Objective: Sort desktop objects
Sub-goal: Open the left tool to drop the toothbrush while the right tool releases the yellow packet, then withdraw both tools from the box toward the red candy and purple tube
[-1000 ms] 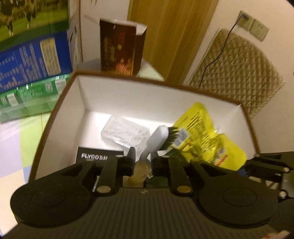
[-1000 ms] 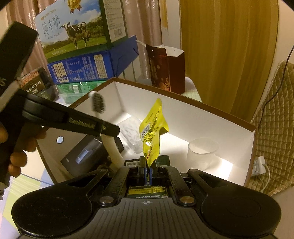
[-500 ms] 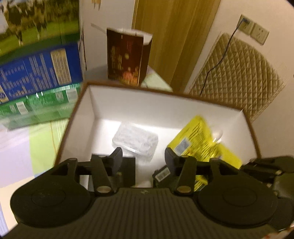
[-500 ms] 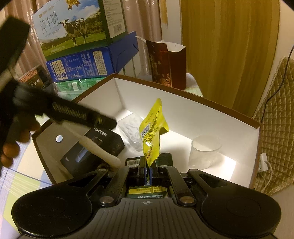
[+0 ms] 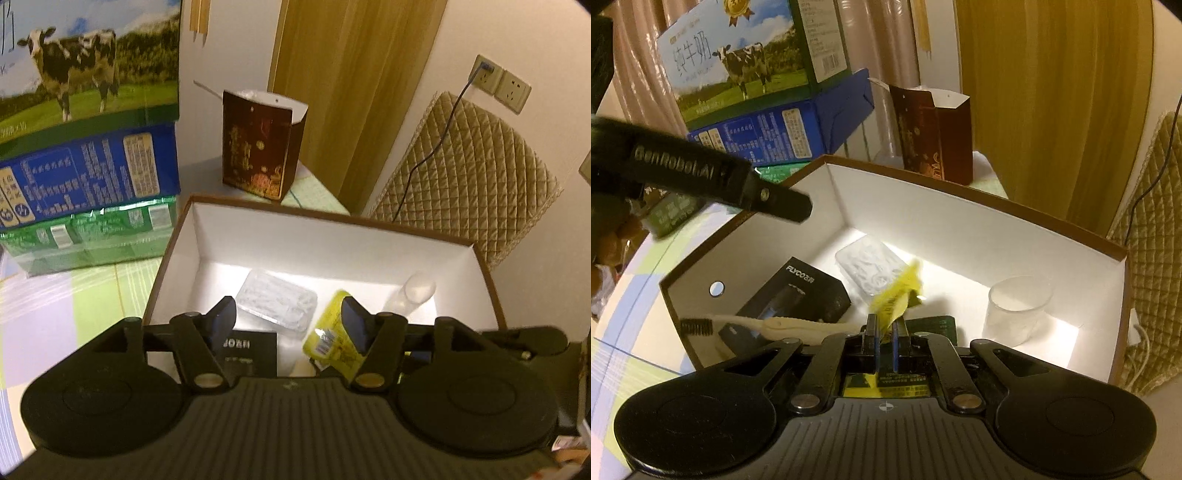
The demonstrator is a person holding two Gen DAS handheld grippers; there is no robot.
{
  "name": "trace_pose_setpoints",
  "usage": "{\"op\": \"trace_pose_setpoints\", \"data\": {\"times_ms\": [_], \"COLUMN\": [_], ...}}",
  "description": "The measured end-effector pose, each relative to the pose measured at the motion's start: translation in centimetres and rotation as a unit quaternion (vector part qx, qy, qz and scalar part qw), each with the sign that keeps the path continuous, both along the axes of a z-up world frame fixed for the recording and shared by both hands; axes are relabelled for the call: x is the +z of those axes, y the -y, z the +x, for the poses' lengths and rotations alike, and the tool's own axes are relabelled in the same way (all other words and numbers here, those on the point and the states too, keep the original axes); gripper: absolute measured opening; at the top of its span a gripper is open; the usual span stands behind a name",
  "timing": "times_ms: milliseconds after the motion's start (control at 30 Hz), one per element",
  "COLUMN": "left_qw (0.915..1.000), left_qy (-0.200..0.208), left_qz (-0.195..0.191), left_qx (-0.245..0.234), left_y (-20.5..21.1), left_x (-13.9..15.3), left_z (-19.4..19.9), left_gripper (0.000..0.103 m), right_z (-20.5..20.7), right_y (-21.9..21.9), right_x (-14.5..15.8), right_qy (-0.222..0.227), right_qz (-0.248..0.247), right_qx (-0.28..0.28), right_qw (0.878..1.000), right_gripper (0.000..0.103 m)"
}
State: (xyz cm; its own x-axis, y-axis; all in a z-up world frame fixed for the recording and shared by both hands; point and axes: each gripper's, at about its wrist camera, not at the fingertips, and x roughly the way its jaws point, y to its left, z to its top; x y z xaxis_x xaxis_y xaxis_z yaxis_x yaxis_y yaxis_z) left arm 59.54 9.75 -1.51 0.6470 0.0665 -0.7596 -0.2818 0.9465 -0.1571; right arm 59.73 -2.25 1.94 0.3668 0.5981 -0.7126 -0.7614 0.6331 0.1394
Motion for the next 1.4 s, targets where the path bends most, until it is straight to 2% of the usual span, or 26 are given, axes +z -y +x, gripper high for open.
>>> {"op": "trace_pose_setpoints", "data": {"times_ms": [33,67,100,133,167,200,300,367,400,467,633,833,1167,1400], "left_qw": [1.0000,1.0000,0.9999,0.9999,0.9998,0.9997,0.9991,0.9988,0.9986,0.9985,0.9980,0.9981,0.9976,0.9980], "left_qy": [-0.003,-0.006,-0.010,-0.014,-0.019,-0.023,-0.034,-0.038,-0.040,-0.041,-0.043,-0.039,-0.034,-0.037], "left_qz": [0.000,0.001,0.002,0.005,0.008,0.012,0.026,0.031,0.032,0.036,0.044,0.040,0.050,0.040], "left_qx": [0.001,0.002,0.002,0.002,0.002,0.003,0.005,0.007,0.008,0.008,0.017,0.026,0.034,0.033], "left_y": [0.0,0.1,0.1,0.2,0.2,0.3,0.6,0.8,0.8,1.0,1.6,2.3,4.0,5.0], "left_x": [-0.2,-0.5,-0.7,-0.9,-1.1,-1.3,-1.6,-1.7,-1.7,-1.6,-1.1,-0.2,1.1,1.3], "left_z": [-0.2,-0.3,-0.5,-0.7,-0.9,-1.1,-1.7,-2.2,-2.5,-3.1,-5.1,-7.4,-11.2,-13.6], "left_gripper": [0.061,0.063,0.064,0.064,0.064,0.065,0.070,0.076,0.080,0.081,0.087,0.088,0.089,0.090], "right_z": [-0.1,-0.3,-0.5,-0.8,-1.1,-1.4,-1.5,-1.7,-1.9,-2.3,-3.5,-5.0,-7.7,-9.4], "right_y": [0.0,0.0,0.1,0.2,0.5,0.7,1.0,1.3,1.5,1.9,3.1,4.3,5.6,6.7], "right_x": [0.0,0.0,0.0,0.1,0.3,0.5,0.7,0.8,0.8,1.0,1.6,2.5,3.9,4.8], "right_qy": [0.004,0.007,0.012,0.021,0.034,0.041,0.030,0.024,0.024,0.023,0.014,0.004,0.013,0.010], "right_qz": [-0.003,-0.009,-0.015,-0.016,-0.013,-0.010,-0.018,-0.024,-0.027,-0.032,-0.023,-0.010,0.000,0.010], "right_qx": [0.001,0.001,0.002,-0.001,-0.006,-0.006,-0.007,-0.010,-0.012,-0.014,-0.028,-0.044,-0.055,-0.061], "right_qw": [1.000,1.000,1.000,1.000,0.999,0.999,0.999,0.999,0.999,0.999,0.999,0.999,0.998,0.998], "right_gripper": [0.011,0.029,0.042,0.066,0.074,0.074,0.080,0.090,0.092,0.096,0.098,0.101,0.101,0.101]}}
